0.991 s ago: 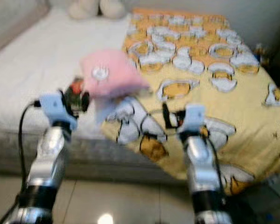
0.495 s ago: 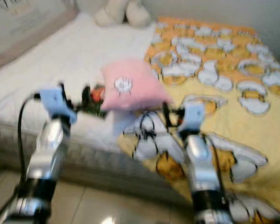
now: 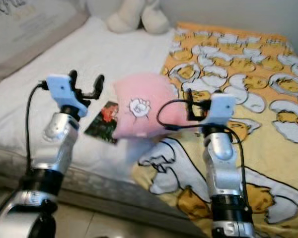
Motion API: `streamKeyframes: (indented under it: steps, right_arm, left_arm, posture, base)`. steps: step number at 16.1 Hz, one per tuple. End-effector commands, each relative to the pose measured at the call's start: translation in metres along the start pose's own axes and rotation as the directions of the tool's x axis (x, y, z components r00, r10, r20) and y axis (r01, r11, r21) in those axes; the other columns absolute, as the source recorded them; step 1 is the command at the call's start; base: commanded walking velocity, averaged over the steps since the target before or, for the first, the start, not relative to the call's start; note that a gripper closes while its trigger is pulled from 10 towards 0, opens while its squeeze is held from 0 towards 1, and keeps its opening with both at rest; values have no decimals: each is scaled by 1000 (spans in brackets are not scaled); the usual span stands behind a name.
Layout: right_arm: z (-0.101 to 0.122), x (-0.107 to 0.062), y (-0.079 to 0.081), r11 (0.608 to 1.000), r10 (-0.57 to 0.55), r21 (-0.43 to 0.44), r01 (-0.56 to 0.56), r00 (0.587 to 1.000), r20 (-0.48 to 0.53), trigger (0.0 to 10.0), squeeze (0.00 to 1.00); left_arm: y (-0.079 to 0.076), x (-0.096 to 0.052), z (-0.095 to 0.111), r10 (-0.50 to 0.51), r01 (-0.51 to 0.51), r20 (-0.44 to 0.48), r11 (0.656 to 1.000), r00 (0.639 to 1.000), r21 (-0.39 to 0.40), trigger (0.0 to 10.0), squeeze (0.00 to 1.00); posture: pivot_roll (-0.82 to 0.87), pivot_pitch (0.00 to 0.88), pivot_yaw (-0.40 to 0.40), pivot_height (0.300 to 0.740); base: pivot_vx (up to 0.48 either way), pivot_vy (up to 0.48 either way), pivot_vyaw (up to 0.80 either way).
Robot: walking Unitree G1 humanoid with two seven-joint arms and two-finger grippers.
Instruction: Clean up the room
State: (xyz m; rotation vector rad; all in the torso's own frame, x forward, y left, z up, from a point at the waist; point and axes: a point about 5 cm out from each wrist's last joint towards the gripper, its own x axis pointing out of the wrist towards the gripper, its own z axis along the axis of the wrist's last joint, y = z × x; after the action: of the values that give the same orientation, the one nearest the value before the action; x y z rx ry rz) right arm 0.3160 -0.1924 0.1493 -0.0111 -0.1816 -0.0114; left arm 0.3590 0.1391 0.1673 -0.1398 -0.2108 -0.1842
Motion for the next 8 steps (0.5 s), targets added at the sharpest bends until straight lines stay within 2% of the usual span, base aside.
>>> streamKeyframes:
  steps: [1, 2, 3, 4, 6, 8]
  right_arm:
    - [18, 10, -18, 998, -55, 4, 55, 998, 36, 10000, 0]
    - [23, 18, -25, 997, -70, 18, 69, 997, 30, 10000, 0]
    - [31, 32, -42, 993, -104, 59, 103, 994, 14, 10000, 0]
    - [39, 46, -60, 987, -123, 106, 125, 992, -19, 10000, 0]
    - [39, 58, -68, 977, -107, 179, 119, 991, -74, 10000, 0]
    - [32, 67, -73, 948, -108, 282, 148, 983, -151, 10000, 0]
  left_arm:
    - [-13, 16, 8, -53, 52, -15, 997, 999, -62, 10000, 0]
    - [-9, 23, 10, -28, 24, -34, 993, 999, -118, 10000, 0]
    - [1, 35, 11, -3, -22, -94, 965, 996, -261, 10000, 0]
    - [14, 41, 11, 47, -94, -136, 926, 990, -365, 10000, 0]
    - [23, 43, 11, 65, -126, -150, 888, 987, -442, 10000, 0]
    - [26, 44, 6, 78, -163, -185, 848, 980, -505, 10000, 0]
  posture:
    - [-131, 0, 32, 740]
    - [-134, 0, 32, 740]
    - [-137, 0, 29, 740]
    - [-146, 0, 22, 740]
    - [-155, 0, 17, 740]
    - [-167, 16, 16, 740]
  base:
    - [0, 0, 0]
    - [0, 0, 0]
    - [0, 0, 0]
    - [0, 0, 0]
    - [0, 0, 0]
    - [0, 0, 0]
